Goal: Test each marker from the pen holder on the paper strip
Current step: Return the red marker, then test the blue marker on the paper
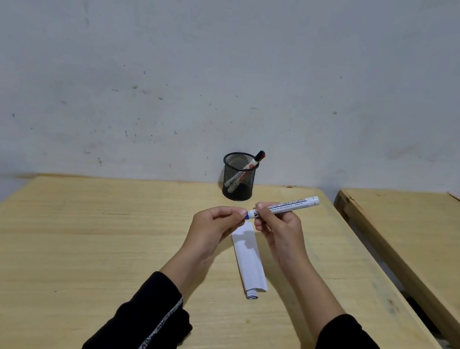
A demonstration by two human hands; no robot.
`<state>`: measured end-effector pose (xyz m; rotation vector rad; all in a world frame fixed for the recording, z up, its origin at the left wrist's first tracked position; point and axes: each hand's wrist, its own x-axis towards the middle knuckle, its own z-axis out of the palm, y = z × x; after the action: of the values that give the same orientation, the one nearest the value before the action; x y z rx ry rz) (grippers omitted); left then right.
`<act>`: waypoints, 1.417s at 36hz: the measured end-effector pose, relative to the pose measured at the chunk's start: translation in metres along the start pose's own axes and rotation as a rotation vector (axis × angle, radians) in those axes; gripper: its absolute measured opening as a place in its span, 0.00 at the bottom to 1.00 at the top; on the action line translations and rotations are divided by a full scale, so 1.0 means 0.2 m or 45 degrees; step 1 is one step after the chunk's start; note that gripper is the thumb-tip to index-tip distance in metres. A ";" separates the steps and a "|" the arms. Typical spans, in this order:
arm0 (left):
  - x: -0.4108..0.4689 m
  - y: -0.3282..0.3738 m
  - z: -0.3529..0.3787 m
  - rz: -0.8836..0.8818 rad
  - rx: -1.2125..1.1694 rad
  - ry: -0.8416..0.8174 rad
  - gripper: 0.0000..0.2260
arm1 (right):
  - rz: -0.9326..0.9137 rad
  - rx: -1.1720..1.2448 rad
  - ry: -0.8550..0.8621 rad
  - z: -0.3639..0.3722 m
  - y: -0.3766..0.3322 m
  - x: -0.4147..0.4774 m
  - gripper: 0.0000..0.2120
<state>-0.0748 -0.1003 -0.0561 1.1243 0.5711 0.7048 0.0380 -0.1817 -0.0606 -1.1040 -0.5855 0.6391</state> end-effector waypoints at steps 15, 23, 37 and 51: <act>0.16 0.20 0.00 0.203 -0.136 0.111 0.02 | -0.092 -0.174 -0.058 -0.18 -0.25 0.10 0.05; 0.25 0.32 0.09 0.390 0.094 0.127 0.06 | -0.136 -0.707 -0.277 -0.13 -0.26 0.15 0.09; 0.43 0.37 0.20 0.596 0.534 -0.072 0.19 | -0.189 -1.039 -0.401 -0.07 -0.26 0.38 0.11; 0.72 0.00 0.02 0.410 0.950 0.084 0.28 | -0.346 -0.104 0.085 -0.10 -0.35 0.85 0.05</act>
<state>0.0224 0.0069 -0.0633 1.9229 0.7450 0.8316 0.1806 -0.0940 0.0177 -1.0938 -0.6943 0.3440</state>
